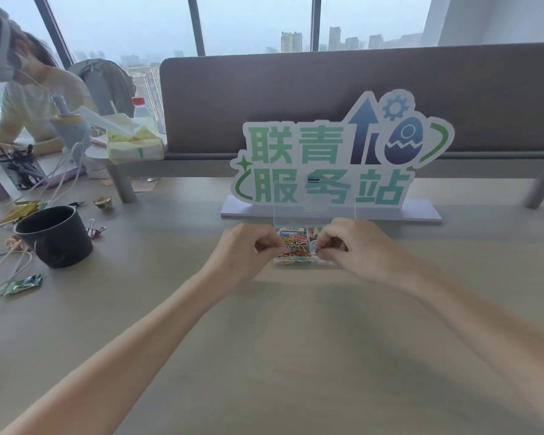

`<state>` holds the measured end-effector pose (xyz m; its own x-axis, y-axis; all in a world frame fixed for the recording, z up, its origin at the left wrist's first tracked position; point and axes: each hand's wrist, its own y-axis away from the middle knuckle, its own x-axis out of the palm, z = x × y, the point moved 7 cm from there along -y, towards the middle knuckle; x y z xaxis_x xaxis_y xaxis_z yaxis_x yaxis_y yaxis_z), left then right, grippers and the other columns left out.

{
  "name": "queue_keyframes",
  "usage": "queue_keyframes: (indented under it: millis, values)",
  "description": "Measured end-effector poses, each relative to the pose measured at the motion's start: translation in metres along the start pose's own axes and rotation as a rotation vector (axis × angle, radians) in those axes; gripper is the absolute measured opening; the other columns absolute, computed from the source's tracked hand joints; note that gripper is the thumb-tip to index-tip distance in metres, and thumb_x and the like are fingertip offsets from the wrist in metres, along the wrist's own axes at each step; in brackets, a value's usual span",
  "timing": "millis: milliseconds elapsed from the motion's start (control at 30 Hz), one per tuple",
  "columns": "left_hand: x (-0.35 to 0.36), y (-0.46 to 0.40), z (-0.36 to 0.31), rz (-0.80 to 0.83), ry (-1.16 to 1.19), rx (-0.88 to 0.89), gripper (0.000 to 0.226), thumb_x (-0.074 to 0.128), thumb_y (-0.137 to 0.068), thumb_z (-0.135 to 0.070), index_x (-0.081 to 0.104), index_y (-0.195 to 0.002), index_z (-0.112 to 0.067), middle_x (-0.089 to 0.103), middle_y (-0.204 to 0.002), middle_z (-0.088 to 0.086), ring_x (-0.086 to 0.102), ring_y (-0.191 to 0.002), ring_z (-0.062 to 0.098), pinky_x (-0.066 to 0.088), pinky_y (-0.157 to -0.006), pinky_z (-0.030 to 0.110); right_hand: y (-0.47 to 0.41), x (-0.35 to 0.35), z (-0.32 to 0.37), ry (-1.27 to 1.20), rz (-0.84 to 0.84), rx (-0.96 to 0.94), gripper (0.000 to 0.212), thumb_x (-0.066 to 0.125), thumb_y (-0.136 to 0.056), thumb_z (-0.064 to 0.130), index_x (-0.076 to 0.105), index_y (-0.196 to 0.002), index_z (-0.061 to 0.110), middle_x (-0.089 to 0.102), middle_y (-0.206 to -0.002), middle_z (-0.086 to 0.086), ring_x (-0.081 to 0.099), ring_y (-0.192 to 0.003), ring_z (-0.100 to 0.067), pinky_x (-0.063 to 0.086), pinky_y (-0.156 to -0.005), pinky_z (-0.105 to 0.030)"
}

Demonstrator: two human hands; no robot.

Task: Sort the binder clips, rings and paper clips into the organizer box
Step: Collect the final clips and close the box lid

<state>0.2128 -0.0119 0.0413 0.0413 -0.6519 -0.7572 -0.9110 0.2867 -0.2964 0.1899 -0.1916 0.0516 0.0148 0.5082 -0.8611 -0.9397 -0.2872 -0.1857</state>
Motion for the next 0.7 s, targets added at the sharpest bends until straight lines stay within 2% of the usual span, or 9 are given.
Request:
queue_keyframes:
  millis: [67, 133, 233, 300, 400, 467, 533, 700]
  values:
    - [0.004, -0.024, 0.009, -0.030, 0.043, -0.052, 0.011, 0.070, -0.083, -0.009, 0.075, -0.088, -0.017, 0.069, -0.079, -0.009, 0.061, -0.075, 0.005, 0.040, -0.065, -0.002, -0.029, 0.009, -0.006, -0.012, -0.002, 0.005, 0.007, 0.071, -0.087, 0.018, 0.068, -0.085, 0.024, 0.061, -0.075, 0.018, 0.057, -0.069, 0.003, 0.045, -0.067, -0.021]
    - [0.012, -0.042, 0.017, -0.031, 0.066, -0.074, 0.010, 0.070, -0.083, -0.007, 0.075, -0.089, -0.015, 0.069, -0.079, -0.008, 0.062, -0.077, 0.006, 0.044, -0.069, 0.001, -0.051, 0.018, -0.010, -0.019, -0.005, 0.007, 0.003, 0.070, -0.088, 0.017, 0.069, -0.087, 0.020, 0.066, -0.078, 0.013, 0.063, -0.075, -0.006, 0.052, -0.072, -0.030]
    - [0.025, -0.055, 0.028, -0.030, 0.072, -0.083, 0.011, 0.070, -0.081, -0.008, 0.075, -0.087, -0.016, 0.069, -0.078, -0.008, 0.064, -0.080, 0.010, 0.052, -0.078, 0.021, -0.070, 0.028, -0.014, 0.028, 0.001, -0.003, 0.004, 0.069, -0.088, 0.017, 0.071, -0.091, 0.018, 0.070, -0.087, 0.003, 0.064, -0.081, -0.014, 0.046, -0.071, -0.027]
    - [0.033, -0.058, 0.033, -0.032, 0.090, -0.092, 0.011, 0.071, -0.081, -0.008, 0.075, -0.087, -0.016, 0.072, -0.082, -0.006, 0.066, -0.082, 0.011, 0.054, -0.080, 0.027, -0.074, 0.033, -0.019, 0.056, 0.015, -0.006, 0.005, 0.070, -0.087, 0.017, 0.072, -0.092, 0.018, 0.067, -0.083, 0.005, 0.062, -0.079, -0.014, 0.040, -0.067, -0.022]
    - [0.039, -0.059, 0.036, -0.037, 0.090, -0.095, 0.010, 0.071, -0.083, -0.012, 0.077, -0.089, -0.016, 0.074, -0.086, -0.005, 0.065, -0.082, 0.009, 0.051, -0.079, 0.022, -0.076, 0.036, -0.023, 0.057, 0.027, -0.007, 0.008, 0.071, -0.086, 0.017, 0.074, -0.093, 0.019, 0.068, -0.083, 0.005, 0.060, -0.076, -0.008, 0.035, -0.060, -0.010]
    - [0.038, -0.059, 0.037, -0.039, 0.081, -0.086, 0.011, 0.069, -0.085, -0.013, 0.077, -0.092, -0.017, 0.074, -0.087, -0.005, 0.064, -0.081, 0.008, 0.047, -0.077, 0.018, -0.075, 0.035, -0.025, 0.022, 0.020, -0.004, 0.010, 0.072, -0.086, 0.020, 0.075, -0.096, 0.020, 0.071, -0.087, 0.005, 0.060, -0.076, -0.006, 0.034, -0.061, -0.007]
    - [0.037, -0.057, 0.036, -0.036, 0.064, -0.068, 0.014, 0.067, -0.087, -0.013, 0.077, -0.094, -0.018, 0.072, -0.086, -0.006, 0.062, -0.079, 0.007, 0.045, -0.075, 0.016, -0.074, 0.032, -0.027, -0.014, -0.002, 0.003, 0.012, 0.072, -0.086, 0.023, 0.075, -0.097, 0.020, 0.072, -0.088, 0.006, 0.061, -0.078, -0.005, 0.035, -0.062, -0.008]
    - [0.035, -0.053, 0.036, -0.045, 0.037, -0.016, 0.018, 0.064, -0.086, -0.007, 0.075, -0.096, -0.018, 0.072, -0.090, -0.006, 0.059, -0.076, 0.005, 0.037, -0.065, -0.004, -0.072, 0.030, -0.031, -0.002, -0.067, 0.021, 0.011, 0.072, -0.086, 0.021, 0.075, -0.095, 0.017, 0.070, -0.086, 0.006, 0.061, -0.078, -0.008, 0.041, -0.071, -0.018]
